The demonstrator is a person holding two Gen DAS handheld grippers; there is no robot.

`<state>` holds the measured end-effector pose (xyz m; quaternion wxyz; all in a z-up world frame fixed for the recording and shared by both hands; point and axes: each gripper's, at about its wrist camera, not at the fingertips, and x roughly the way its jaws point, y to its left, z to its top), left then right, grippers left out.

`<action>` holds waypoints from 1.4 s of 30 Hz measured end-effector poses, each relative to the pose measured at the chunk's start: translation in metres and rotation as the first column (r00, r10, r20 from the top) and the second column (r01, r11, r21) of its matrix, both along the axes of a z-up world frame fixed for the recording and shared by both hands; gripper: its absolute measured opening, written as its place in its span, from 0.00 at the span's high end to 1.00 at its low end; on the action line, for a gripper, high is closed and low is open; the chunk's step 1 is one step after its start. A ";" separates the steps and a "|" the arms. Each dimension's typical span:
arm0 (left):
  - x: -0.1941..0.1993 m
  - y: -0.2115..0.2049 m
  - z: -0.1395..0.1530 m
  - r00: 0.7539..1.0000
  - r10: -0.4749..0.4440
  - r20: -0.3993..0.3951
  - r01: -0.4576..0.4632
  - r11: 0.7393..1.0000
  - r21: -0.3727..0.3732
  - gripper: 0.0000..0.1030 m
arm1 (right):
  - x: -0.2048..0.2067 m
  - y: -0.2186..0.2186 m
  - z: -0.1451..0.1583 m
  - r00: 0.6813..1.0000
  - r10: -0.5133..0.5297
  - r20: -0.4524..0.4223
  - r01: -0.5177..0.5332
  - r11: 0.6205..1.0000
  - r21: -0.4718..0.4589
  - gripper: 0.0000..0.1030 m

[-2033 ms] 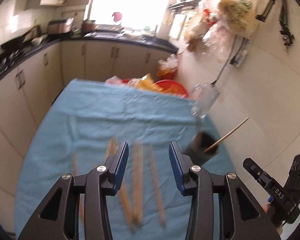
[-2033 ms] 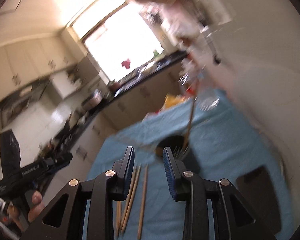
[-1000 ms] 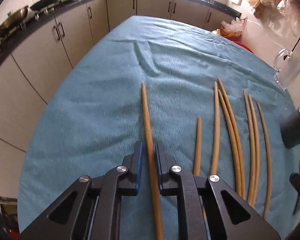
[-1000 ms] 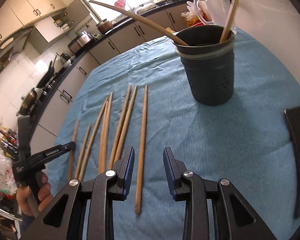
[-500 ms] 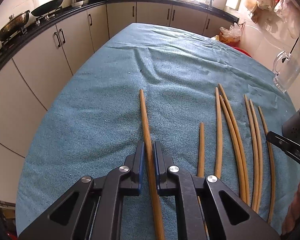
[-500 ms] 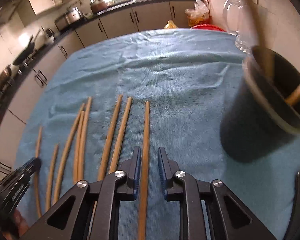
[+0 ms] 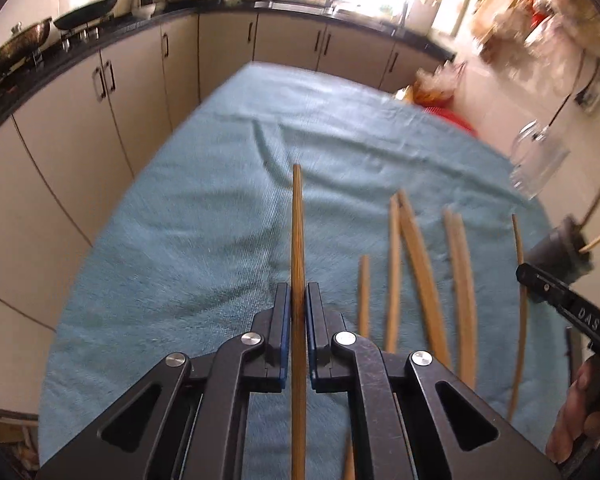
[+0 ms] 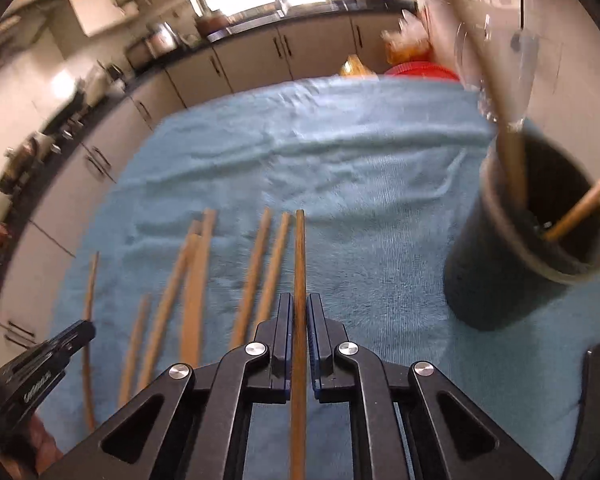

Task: Organize utensils
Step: 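Return to the pile and grasp a chopstick with each tool, then raise both chopsticks upright over the black cup, lower them in, open both tools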

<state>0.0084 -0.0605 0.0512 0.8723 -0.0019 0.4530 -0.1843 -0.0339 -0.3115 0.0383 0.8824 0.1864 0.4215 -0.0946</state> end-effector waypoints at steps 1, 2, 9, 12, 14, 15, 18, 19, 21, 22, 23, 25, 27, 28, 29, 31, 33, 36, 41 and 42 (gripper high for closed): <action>-0.004 0.002 0.006 1.000 -0.003 0.012 0.003 1.000 -0.009 0.94 | -0.006 0.002 0.006 1.000 0.003 0.024 -0.003 1.000 0.000 0.93; -0.009 0.004 0.014 1.000 -0.005 0.027 0.006 1.000 -0.018 0.94 | -0.016 0.003 0.015 0.998 0.009 0.059 -0.010 1.000 0.003 0.93; -0.048 0.015 0.054 0.994 -0.007 0.110 0.015 0.997 -0.077 0.94 | -0.087 0.015 0.059 0.961 0.016 0.277 -0.012 1.000 -0.018 0.93; -0.061 0.015 0.066 0.991 -0.016 0.136 0.028 0.996 -0.083 0.94 | -0.110 0.018 0.067 0.946 0.010 0.324 -0.002 1.000 -0.027 0.93; -0.067 0.014 0.072 0.989 -0.029 0.147 0.042 0.995 -0.087 0.94 | -0.120 0.017 0.070 0.941 0.007 0.340 0.001 1.000 -0.021 0.93; -0.069 0.013 0.074 0.988 -0.033 0.152 0.047 0.995 -0.090 0.94 | -0.124 0.015 0.070 0.939 -0.002 0.344 0.007 1.000 -0.013 0.93; -0.076 0.011 0.080 0.985 -0.042 0.166 0.057 0.994 -0.092 0.94 | -0.129 0.007 0.072 0.934 -0.027 0.357 0.024 1.000 0.014 0.93; -0.078 0.011 0.081 0.985 -0.043 0.167 0.060 0.994 -0.093 0.94 | -0.131 0.004 0.074 0.932 -0.033 0.360 0.028 0.999 0.019 0.93; -0.080 0.011 0.084 0.984 -0.045 0.170 0.063 0.993 -0.099 0.94 | -0.137 0.000 0.078 0.925 -0.044 0.377 0.035 0.999 0.031 0.93; -0.083 0.011 0.086 0.984 -0.045 0.174 0.063 0.993 -0.099 0.94 | -0.139 -0.002 0.079 0.922 -0.048 0.383 0.039 0.999 0.033 0.93; -0.084 0.010 0.087 0.983 -0.046 0.177 0.065 0.993 -0.100 0.94 | -0.142 -0.003 0.082 0.917 -0.057 0.394 0.046 0.998 0.038 0.93; -0.086 0.010 0.089 0.982 -0.048 0.180 0.068 0.992 -0.105 0.94 | -0.146 -0.006 0.085 0.913 -0.063 0.403 0.050 0.998 0.045 0.93; -0.087 0.009 0.090 0.982 -0.052 0.183 0.073 0.992 -0.108 0.94 | -0.149 -0.009 0.087 0.907 -0.075 0.415 0.060 0.997 0.049 0.93; -0.088 0.009 0.091 0.981 -0.054 0.186 0.075 0.991 -0.107 0.94 | -0.150 -0.010 0.088 0.904 -0.077 0.420 0.060 0.997 0.054 0.93; -0.088 0.008 0.092 0.981 -0.056 0.187 0.076 0.991 -0.107 0.94 | -0.151 -0.010 0.090 0.903 -0.078 0.423 0.060 0.997 0.056 0.93; -0.088 0.006 0.093 0.981 -0.059 0.187 0.081 0.991 -0.108 0.94 | -0.154 -0.013 0.092 0.897 -0.093 0.433 0.071 0.995 0.068 0.93; -0.089 0.004 0.095 0.980 -0.063 0.188 0.085 0.990 -0.112 0.94 | -0.156 -0.018 0.092 0.895 -0.098 0.435 0.072 0.995 0.076 0.93; -0.089 0.001 0.098 0.978 -0.071 0.194 0.094 0.989 -0.111 0.94 | -0.160 -0.022 0.094 0.890 -0.109 0.443 0.079 0.993 0.086 0.93; -0.093 -0.007 0.103 0.975 -0.092 0.201 0.116 0.987 -0.110 0.94 | -0.166 -0.026 0.097 0.884 -0.125 0.450 0.091 0.991 0.096 0.93; -0.093 -0.009 0.104 0.975 -0.097 0.200 0.121 0.986 -0.111 0.94 | -0.168 -0.028 0.097 0.883 -0.130 0.452 0.093 0.990 0.102 0.93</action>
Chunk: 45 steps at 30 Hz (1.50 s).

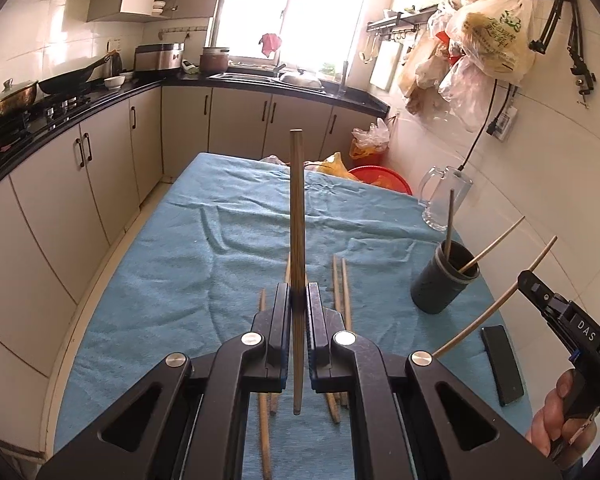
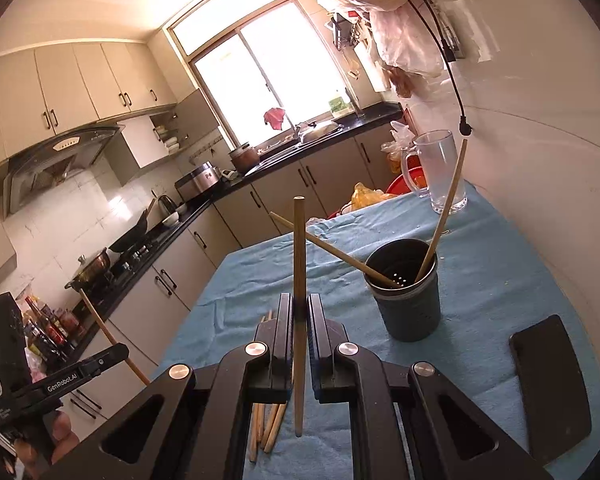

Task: Organize utensils
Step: 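Raise both chopsticks upright over the black cup, lower them in, open both tools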

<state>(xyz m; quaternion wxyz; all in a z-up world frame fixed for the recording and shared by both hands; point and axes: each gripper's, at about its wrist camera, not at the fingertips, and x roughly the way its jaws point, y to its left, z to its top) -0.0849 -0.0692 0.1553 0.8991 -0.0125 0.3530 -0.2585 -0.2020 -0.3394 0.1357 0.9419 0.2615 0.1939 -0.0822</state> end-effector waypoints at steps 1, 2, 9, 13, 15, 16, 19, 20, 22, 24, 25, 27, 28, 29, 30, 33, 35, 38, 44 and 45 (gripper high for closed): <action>-0.001 -0.002 0.001 1.000 -0.007 -0.001 0.007 1.000 -0.001 0.94 | -0.001 -0.002 0.001 1.000 -0.002 0.003 0.002 1.000 0.005 0.93; -0.001 -0.003 0.001 1.000 -0.010 -0.002 0.010 1.000 -0.002 0.94 | -0.003 -0.005 0.001 1.000 -0.004 0.006 0.004 1.000 0.011 0.93; -0.005 -0.015 0.007 0.999 -0.043 -0.001 0.043 0.999 -0.002 0.94 | -0.014 -0.017 0.003 1.000 -0.023 0.021 0.022 0.999 0.039 0.93; -0.008 -0.026 0.012 0.997 -0.072 -0.005 0.072 0.997 -0.008 0.94 | -0.022 -0.025 0.005 0.999 -0.041 0.032 0.039 0.997 0.061 0.93; -0.009 -0.034 0.015 0.996 -0.085 -0.003 0.085 0.996 -0.008 0.94 | -0.027 -0.032 0.006 0.998 -0.057 0.040 0.054 0.996 0.072 0.93; -0.010 -0.038 0.017 0.995 -0.095 -0.003 0.095 0.995 -0.010 0.94 | -0.030 -0.034 0.007 0.997 -0.065 0.045 0.062 0.995 0.076 0.93; -0.013 -0.051 0.023 0.992 -0.124 -0.001 0.124 0.992 -0.013 0.94 | -0.039 -0.041 0.009 0.995 -0.085 0.058 0.079 0.993 0.088 0.93; -0.014 -0.055 0.025 0.991 -0.132 0.000 0.131 0.991 -0.014 0.94 | -0.043 -0.045 0.009 0.993 -0.095 0.063 0.089 0.992 0.093 0.93; -0.016 -0.064 0.030 0.989 -0.147 0.005 0.147 0.989 -0.016 0.94 | -0.049 -0.052 0.011 0.991 -0.111 0.072 0.103 0.989 0.106 0.93; -0.018 -0.074 0.035 0.987 -0.160 0.011 0.160 0.987 -0.018 0.94 | -0.054 -0.059 0.013 0.989 -0.124 0.080 0.115 0.986 0.117 0.93; -0.019 -0.077 0.038 0.986 -0.167 0.014 0.168 0.986 -0.020 0.94 | -0.057 -0.062 0.014 0.987 -0.134 0.084 0.123 0.985 0.122 0.93; -0.020 -0.084 0.044 0.984 -0.180 0.017 0.180 0.983 -0.027 0.94 | -0.062 -0.069 0.016 0.985 -0.145 0.092 0.133 0.982 0.131 0.93; -0.020 -0.088 0.047 0.982 -0.185 0.021 0.186 0.982 -0.028 0.94 | -0.064 -0.071 0.017 0.984 -0.149 0.095 0.135 0.982 0.133 0.93; -0.020 -0.093 0.051 0.981 -0.190 0.027 0.191 0.981 -0.027 0.94 | -0.066 -0.074 0.020 0.982 -0.158 0.102 0.144 0.981 0.133 0.93; -0.019 -0.097 0.054 0.981 -0.193 0.030 0.194 0.981 -0.029 0.94 | -0.068 -0.076 0.022 0.981 -0.164 0.106 0.150 0.980 0.131 0.93; -0.018 -0.109 0.065 0.978 -0.202 0.044 0.204 0.978 -0.037 0.94 | -0.071 -0.084 0.030 0.975 -0.185 0.125 0.169 0.977 0.126 0.93; -0.016 -0.117 0.071 0.977 -0.206 0.049 0.209 0.977 -0.043 0.94 | -0.071 -0.088 0.034 0.972 -0.194 0.133 0.177 0.976 0.129 0.93; -0.011 -0.129 0.080 0.975 -0.215 0.050 0.218 0.974 -0.058 0.94 | -0.071 -0.095 0.042 0.967 -0.210 0.144 0.192 0.973 0.127 0.93; -0.002 -0.158 0.098 0.971 -0.228 0.073 0.234 0.968 -0.086 0.94 | -0.066 -0.108 0.059 0.956 -0.238 0.172 0.221 0.969 0.112 0.93; 0.001 -0.163 0.100 0.971 -0.228 0.072 0.234 0.968 -0.091 0.94 | -0.064 -0.111 0.061 0.954 -0.242 0.175 0.225 0.968 0.111 0.93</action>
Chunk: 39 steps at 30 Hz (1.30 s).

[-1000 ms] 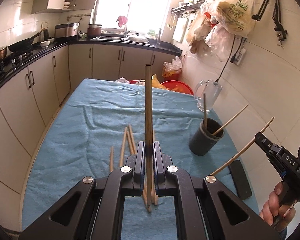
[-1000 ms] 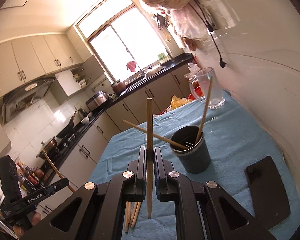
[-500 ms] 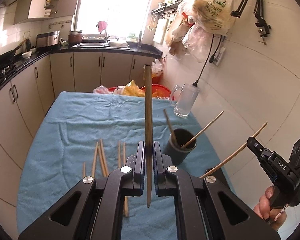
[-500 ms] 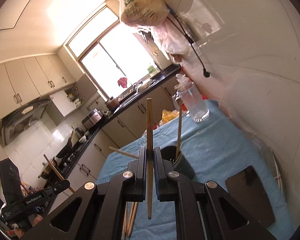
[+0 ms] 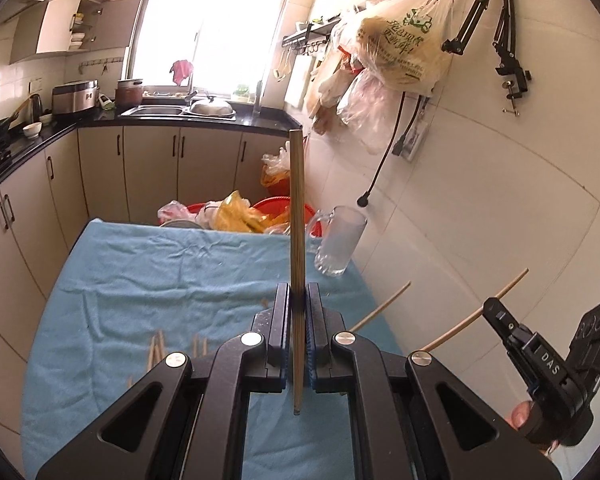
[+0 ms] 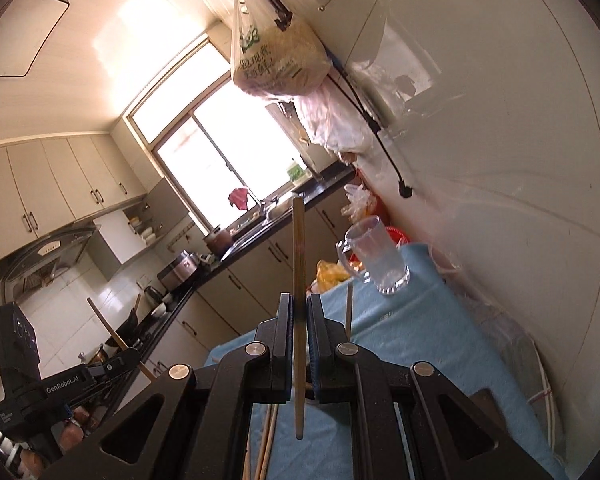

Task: Organize utensils
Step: 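Raise both chopsticks upright over the black cup, lower them in, open both tools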

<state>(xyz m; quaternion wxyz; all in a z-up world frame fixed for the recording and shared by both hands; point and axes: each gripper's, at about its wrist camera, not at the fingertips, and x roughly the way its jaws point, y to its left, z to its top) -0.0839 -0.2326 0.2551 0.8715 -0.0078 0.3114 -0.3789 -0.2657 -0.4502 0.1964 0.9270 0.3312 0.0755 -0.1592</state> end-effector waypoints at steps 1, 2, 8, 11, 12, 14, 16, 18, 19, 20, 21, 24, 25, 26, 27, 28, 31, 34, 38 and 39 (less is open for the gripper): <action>0.003 -0.005 0.001 1.000 -0.002 -0.004 0.002 1.000 -0.003 0.94 | 0.001 -0.002 0.002 1.000 -0.003 0.002 0.003 1.000 -0.002 0.93; 0.006 -0.012 0.001 1.000 -0.001 -0.008 0.001 1.000 -0.007 0.94 | 0.002 -0.003 0.002 1.000 -0.006 0.003 0.006 1.000 -0.004 0.93; 0.025 -0.044 -0.004 1.000 0.009 -0.018 -0.009 1.000 -0.022 0.94 | 0.018 -0.019 0.004 0.999 -0.033 -0.002 0.033 0.999 -0.008 0.93; 0.037 -0.057 -0.013 0.999 0.016 -0.034 -0.017 1.000 -0.022 0.94 | 0.030 -0.027 -0.001 0.999 -0.047 -0.020 0.047 0.999 -0.013 0.93; 0.043 -0.063 -0.019 0.999 0.016 -0.050 -0.017 1.000 -0.023 0.94 | 0.033 -0.030 -0.004 0.999 -0.047 -0.025 0.046 0.999 -0.009 0.93; 0.050 -0.073 -0.027 0.998 0.018 -0.066 -0.020 1.000 -0.019 0.94 | 0.040 -0.035 -0.009 0.998 -0.049 -0.038 0.049 0.999 -0.003 0.93; 0.055 -0.081 -0.036 0.997 0.017 -0.077 -0.017 1.000 -0.010 0.94 | 0.047 -0.040 -0.016 0.998 -0.047 -0.051 0.048 0.999 0.007 0.93; 0.060 -0.088 -0.047 0.995 0.017 -0.093 -0.017 1.000 0.007 0.94 | 0.053 -0.042 -0.021 0.997 -0.046 -0.064 0.046 0.999 0.010 0.93; 0.061 -0.091 -0.053 0.995 0.015 -0.102 -0.013 1.000 0.016 0.94 | 0.057 -0.042 -0.025 0.996 -0.041 -0.074 0.042 0.999 0.009 0.93; 0.062 -0.093 -0.057 0.994 0.012 -0.108 -0.010 1.000 0.024 0.94 | 0.061 -0.043 -0.026 0.996 -0.037 -0.082 0.038 0.999 0.009 0.93; 0.062 -0.095 -0.062 0.994 0.010 -0.112 -0.006 0.999 0.034 0.94 | 0.066 -0.042 -0.031 0.995 -0.032 -0.097 0.033 0.999 0.008 0.93; 0.062 -0.098 -0.074 0.994 0.011 -0.113 -0.004 0.998 0.059 0.94 | 0.076 -0.042 -0.042 0.991 -0.017 -0.132 0.018 1.000 0.009 0.93; 0.063 -0.100 -0.076 0.994 0.012 -0.112 -0.005 0.998 0.067 0.94 | 0.079 -0.043 -0.047 0.990 -0.014 -0.143 0.016 1.000 0.012 0.93; 0.063 -0.101 -0.079 0.994 0.013 -0.111 -0.005 0.997 0.076 0.94 | 0.082 -0.044 -0.050 0.988 -0.010 -0.152 0.013 1.000 0.018 0.93; 0.064 -0.102 -0.081 0.994 0.015 -0.109 -0.006 0.996 0.085 0.94 | 0.085 -0.045 -0.055 0.987 -0.006 -0.162 0.010 1.000 0.025 0.93; 0.066 -0.103 -0.083 0.994 0.017 -0.109 -0.007 0.996 0.091 0.94 | 0.087 -0.045 -0.058 0.985 -0.005 -0.170 0.010 1.000 0.029 0.93; 0.069 -0.105 -0.088 0.993 0.020 -0.113 -0.008 0.995 0.104 0.94 | 0.095 -0.048 -0.066 0.982 0.000 -0.189 0.008 0.999 0.040 0.93; 0.072 -0.105 -0.091 0.994 0.025 -0.110 -0.013 0.994 0.112 0.94 | 0.101 -0.050 -0.070 0.979 0.010 -0.202 -0.001 0.999 0.043 0.93; 0.073 -0.103 -0.091 0.993 0.016 -0.121 -0.003 0.994 0.108 0.92 | 0.105 -0.048 -0.070 0.979 0.012 -0.203 -0.005 0.999 0.032 0.92; 0.072 -0.102 -0.090 0.993 0.014 -0.118 -0.002 0.994 0.106 0.89 | 0.104 -0.048 -0.070 0.980 0.020 -0.198 -0.012 0.999 0.039 0.92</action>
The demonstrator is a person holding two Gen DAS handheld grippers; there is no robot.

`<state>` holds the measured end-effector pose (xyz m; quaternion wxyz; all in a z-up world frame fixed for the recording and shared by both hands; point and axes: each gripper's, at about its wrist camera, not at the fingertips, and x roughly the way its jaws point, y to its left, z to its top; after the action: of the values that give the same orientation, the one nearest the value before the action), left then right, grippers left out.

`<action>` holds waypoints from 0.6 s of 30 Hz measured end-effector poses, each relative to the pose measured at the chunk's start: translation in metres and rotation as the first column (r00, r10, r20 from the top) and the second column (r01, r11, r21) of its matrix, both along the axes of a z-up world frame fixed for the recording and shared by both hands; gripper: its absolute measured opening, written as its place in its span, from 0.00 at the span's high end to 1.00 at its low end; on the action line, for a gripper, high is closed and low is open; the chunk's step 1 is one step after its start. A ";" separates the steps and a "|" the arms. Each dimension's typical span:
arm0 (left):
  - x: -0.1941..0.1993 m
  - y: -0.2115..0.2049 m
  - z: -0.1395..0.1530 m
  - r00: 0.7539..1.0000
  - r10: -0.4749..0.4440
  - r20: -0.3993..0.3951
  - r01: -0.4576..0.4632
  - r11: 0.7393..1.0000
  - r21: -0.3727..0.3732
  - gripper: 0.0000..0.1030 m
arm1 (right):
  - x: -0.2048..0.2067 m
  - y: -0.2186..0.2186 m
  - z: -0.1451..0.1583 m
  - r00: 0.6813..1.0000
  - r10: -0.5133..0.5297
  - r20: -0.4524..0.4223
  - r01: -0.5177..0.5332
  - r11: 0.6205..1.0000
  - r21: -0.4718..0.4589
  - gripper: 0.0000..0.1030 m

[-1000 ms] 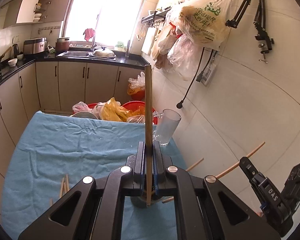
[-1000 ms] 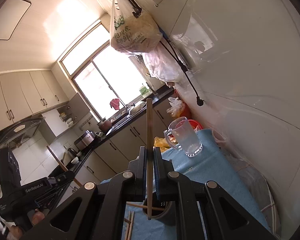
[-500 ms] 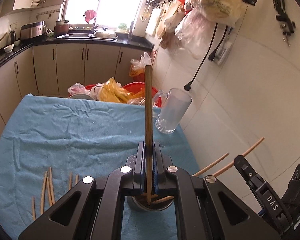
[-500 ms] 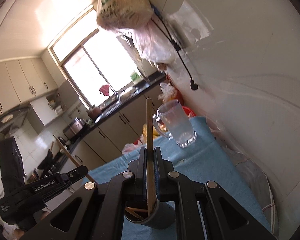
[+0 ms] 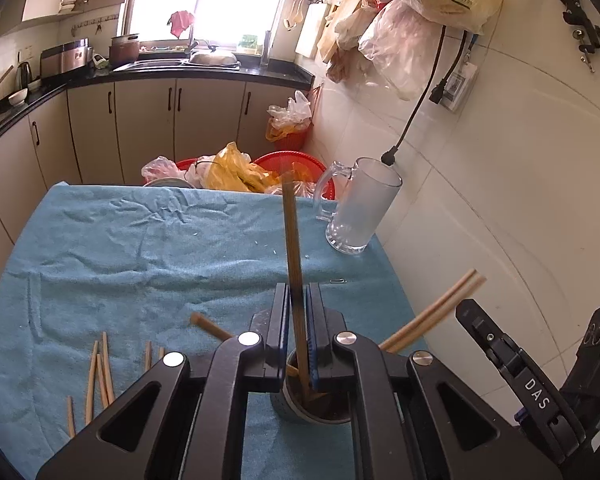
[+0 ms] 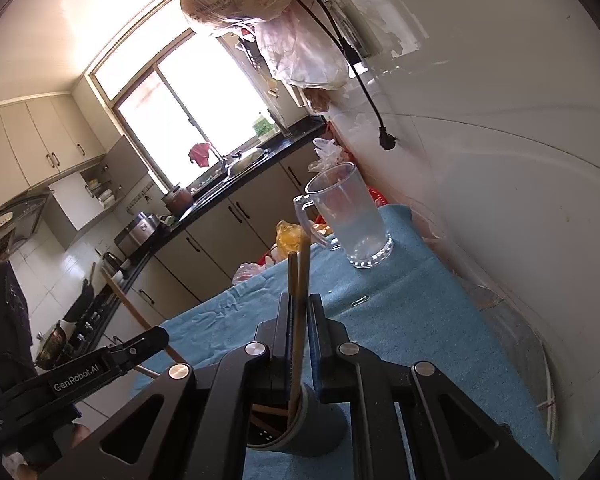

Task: Organize utensils
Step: 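Raise both chopsticks upright over the black cup, lower them in, open both tools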

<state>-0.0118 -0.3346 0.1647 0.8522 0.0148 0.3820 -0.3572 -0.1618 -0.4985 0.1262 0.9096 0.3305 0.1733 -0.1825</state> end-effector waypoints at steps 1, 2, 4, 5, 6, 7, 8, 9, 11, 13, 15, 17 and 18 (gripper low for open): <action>-0.001 0.001 0.001 1.000 -0.001 0.003 0.001 1.000 -0.004 0.82 | -0.001 0.001 0.001 1.000 -0.001 0.003 0.001 1.000 0.001 0.92; -0.001 0.002 0.003 1.000 0.000 0.008 0.000 1.000 -0.008 0.79 | -0.001 0.002 0.002 1.000 -0.004 0.004 0.004 1.000 -0.001 0.91; -0.004 0.004 0.007 1.000 0.002 0.022 -0.001 1.000 -0.017 0.76 | -0.003 0.002 0.004 1.000 -0.007 0.009 0.007 1.000 -0.004 0.90; -0.006 0.005 0.008 1.000 0.001 0.026 0.000 1.000 -0.019 0.76 | -0.005 0.002 0.005 1.000 -0.007 0.012 0.007 1.000 -0.001 0.90; -0.008 0.006 0.011 1.000 -0.001 0.029 0.002 1.000 -0.022 0.76 | -0.009 0.002 0.006 1.000 -0.010 0.018 0.010 1.000 0.002 0.90; -0.009 0.008 0.012 1.000 -0.002 0.030 0.003 1.000 -0.024 0.76 | -0.012 0.002 0.008 1.000 -0.013 0.024 0.013 1.000 0.002 0.90; -0.010 0.009 0.013 1.000 -0.003 0.030 0.004 1.000 -0.028 0.76 | -0.015 0.003 0.009 0.999 -0.015 0.028 0.015 1.000 0.003 0.90; -0.012 0.011 0.015 0.999 -0.002 0.032 0.003 0.999 -0.033 0.75 | -0.018 0.003 0.011 0.999 -0.017 0.032 0.017 1.000 0.005 0.90; -0.015 0.016 0.018 0.999 0.000 0.036 0.002 0.999 -0.041 0.71 | -0.026 0.005 0.014 0.999 -0.023 0.043 0.023 1.000 0.009 0.85; -0.020 0.023 0.021 0.999 0.003 0.044 -0.001 0.999 -0.047 0.71 | -0.033 0.009 0.019 0.998 -0.029 0.053 0.029 1.000 0.003 0.76; -0.024 0.029 0.022 0.999 0.003 0.047 0.000 0.999 -0.049 0.70 | -0.039 0.016 0.021 0.998 -0.033 0.058 0.034 0.999 -0.011 0.71; -0.029 0.039 0.022 0.999 0.005 0.048 -0.003 0.998 -0.055 0.68 | -0.043 0.022 0.021 0.998 -0.032 0.050 0.033 0.999 -0.022 0.69; -0.031 0.045 0.022 0.999 0.010 0.049 -0.007 0.998 -0.058 0.65 | -0.045 0.026 0.021 0.999 -0.033 0.043 0.034 0.999 -0.025 0.66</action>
<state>-0.0424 -0.2901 0.1866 0.8628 -0.0026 0.3507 -0.3641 -0.2072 -0.4722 0.1469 0.9141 0.3256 0.1459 -0.1928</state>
